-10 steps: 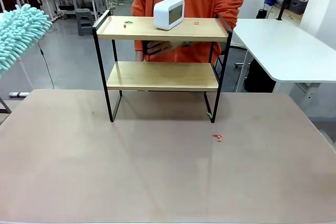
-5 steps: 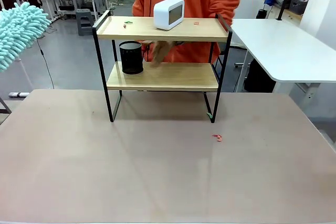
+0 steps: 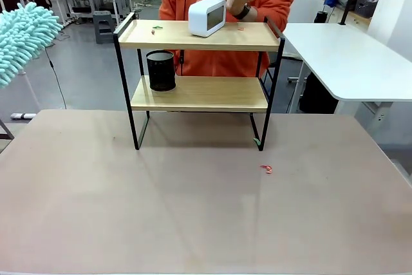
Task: Clean the shelf.
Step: Clean the remaining tier of the Shelf with the Duster once objects are removed.
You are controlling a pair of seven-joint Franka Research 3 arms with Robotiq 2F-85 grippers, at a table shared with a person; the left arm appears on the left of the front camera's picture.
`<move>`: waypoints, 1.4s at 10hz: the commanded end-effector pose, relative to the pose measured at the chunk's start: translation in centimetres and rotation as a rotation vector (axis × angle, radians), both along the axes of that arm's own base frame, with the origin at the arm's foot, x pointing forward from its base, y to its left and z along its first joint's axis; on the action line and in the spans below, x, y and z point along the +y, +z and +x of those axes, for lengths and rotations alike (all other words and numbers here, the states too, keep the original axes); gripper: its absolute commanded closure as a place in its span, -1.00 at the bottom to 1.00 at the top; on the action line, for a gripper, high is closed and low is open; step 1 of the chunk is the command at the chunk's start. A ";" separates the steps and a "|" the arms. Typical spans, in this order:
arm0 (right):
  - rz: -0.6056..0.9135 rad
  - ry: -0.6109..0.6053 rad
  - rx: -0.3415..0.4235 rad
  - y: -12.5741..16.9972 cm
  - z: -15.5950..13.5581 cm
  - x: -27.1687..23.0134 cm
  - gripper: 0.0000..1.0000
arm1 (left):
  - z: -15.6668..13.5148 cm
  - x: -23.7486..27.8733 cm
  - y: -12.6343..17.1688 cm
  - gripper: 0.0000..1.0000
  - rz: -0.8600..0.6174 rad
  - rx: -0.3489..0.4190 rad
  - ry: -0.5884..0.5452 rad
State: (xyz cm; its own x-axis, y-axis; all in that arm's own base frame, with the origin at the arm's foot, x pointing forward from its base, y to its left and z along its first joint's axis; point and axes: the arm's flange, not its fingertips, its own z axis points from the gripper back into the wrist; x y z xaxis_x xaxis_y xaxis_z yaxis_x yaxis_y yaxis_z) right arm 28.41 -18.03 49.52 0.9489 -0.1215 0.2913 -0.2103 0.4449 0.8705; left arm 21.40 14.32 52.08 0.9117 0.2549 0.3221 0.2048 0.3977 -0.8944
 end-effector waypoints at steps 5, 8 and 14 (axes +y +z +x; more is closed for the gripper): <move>0.012 0.004 -0.033 0.1 0.1 0.1 -1.00 | 2.1 -1.8 6.9 0.75 0.088 0.066 0.066; 0.012 0.004 -0.033 0.1 0.1 0.1 -1.00 | 6.9 -6.4 14.7 0.75 0.216 0.039 0.095; 0.012 0.004 -0.033 0.1 0.1 0.1 -1.00 | 9.6 -18.2 18.8 0.75 0.369 -0.055 0.098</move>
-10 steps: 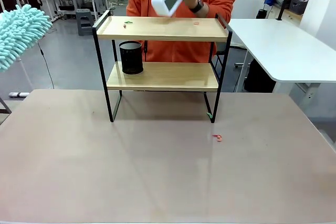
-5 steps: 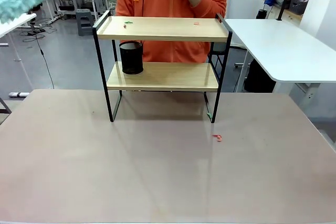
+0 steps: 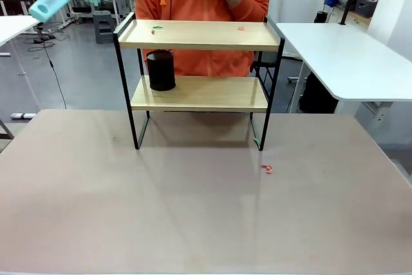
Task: Clean the shelf.
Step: Clean the remaining tier of the Shelf with the Duster once objects are removed.
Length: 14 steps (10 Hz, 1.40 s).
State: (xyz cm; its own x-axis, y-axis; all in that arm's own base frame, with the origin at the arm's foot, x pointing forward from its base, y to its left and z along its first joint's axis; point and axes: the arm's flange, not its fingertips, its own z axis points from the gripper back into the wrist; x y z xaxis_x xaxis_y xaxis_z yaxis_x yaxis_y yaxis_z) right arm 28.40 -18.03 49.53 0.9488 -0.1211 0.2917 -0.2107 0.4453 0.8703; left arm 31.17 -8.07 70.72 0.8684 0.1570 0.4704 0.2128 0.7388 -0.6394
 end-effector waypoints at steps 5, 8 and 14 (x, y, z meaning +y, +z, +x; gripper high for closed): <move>0.013 0.004 -0.033 0.1 0.1 0.1 -1.00 | 0.2 1.9 0.0 0.75 0.009 0.018 0.024; 0.013 0.004 -0.033 0.1 0.1 0.1 -1.00 | 1.8 -3.0 -0.3 0.75 0.139 0.059 0.094; 0.013 0.004 -0.033 0.1 0.1 0.1 -1.00 | 7.9 -10.6 -2.4 0.75 0.337 0.154 0.148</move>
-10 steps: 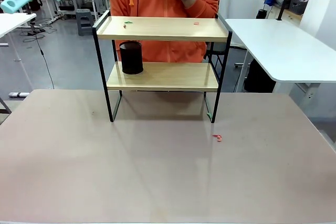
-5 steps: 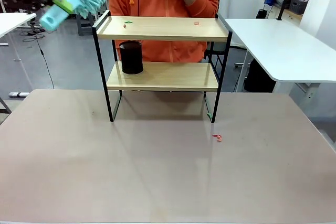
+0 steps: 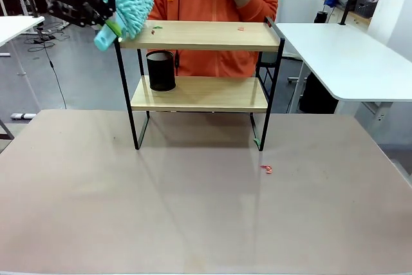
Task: Clean the shelf.
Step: Clean the remaining tier of the Shelf with the Duster once objects are removed.
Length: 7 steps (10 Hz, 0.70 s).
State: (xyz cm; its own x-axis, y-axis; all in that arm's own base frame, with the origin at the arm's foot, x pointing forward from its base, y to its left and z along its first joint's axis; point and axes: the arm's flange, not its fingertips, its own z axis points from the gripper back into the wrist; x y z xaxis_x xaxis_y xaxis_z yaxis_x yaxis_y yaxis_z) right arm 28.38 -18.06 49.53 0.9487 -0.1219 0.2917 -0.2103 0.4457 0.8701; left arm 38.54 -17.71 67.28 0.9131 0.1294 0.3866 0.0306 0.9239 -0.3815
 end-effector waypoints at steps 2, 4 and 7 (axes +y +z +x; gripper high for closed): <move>0.013 0.005 -0.033 0.1 0.2 0.1 -1.00 | 1.5 -3.1 0.4 0.75 0.048 0.007 0.022; 0.013 0.005 -0.033 0.1 0.2 0.1 -1.00 | 2.5 -5.1 0.0 0.75 0.079 0.031 0.007; 0.013 0.005 -0.033 0.1 0.2 0.1 -1.00 | 2.7 -8.7 0.4 0.75 0.052 0.043 -0.069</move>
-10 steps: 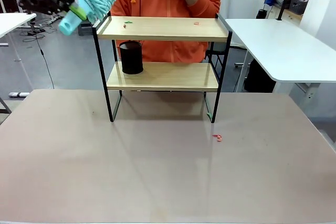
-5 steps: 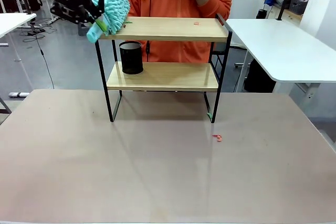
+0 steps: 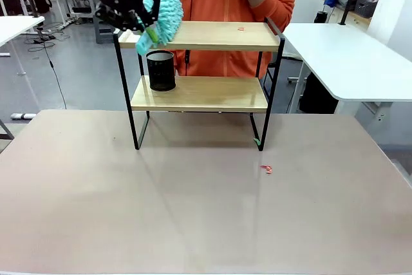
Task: Clean the shelf.
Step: Clean the remaining tier of the Shelf with the Duster once objects are removed.
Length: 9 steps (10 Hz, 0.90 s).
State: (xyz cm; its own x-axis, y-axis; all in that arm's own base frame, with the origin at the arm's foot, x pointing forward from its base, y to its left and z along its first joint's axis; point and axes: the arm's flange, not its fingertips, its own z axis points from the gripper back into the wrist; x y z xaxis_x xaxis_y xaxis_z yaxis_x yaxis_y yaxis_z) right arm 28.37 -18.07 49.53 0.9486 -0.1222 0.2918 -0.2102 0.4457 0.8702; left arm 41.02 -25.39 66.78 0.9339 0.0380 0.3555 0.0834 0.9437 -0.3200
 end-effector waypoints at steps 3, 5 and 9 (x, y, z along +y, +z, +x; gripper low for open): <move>0.013 0.005 -0.033 0.1 0.2 0.1 -1.00 | -1.5 -5.9 1.6 0.75 -0.067 0.003 -0.101; 0.013 0.005 -0.033 0.1 0.2 0.1 -1.00 | -2.7 -9.2 1.0 0.75 -0.066 0.016 -0.156; 0.013 0.005 -0.033 0.1 0.2 0.1 -1.00 | -4.2 -12.0 0.2 0.75 -0.030 0.032 -0.233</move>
State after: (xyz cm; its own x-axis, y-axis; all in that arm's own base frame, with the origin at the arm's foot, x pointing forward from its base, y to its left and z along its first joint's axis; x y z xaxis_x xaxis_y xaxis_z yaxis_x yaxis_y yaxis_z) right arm 28.36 -18.09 49.53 0.9486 -0.1224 0.2918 -0.2101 0.4459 0.8701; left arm 36.74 -37.57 66.14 0.9318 -0.1714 0.3200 0.2856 0.8902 -0.3548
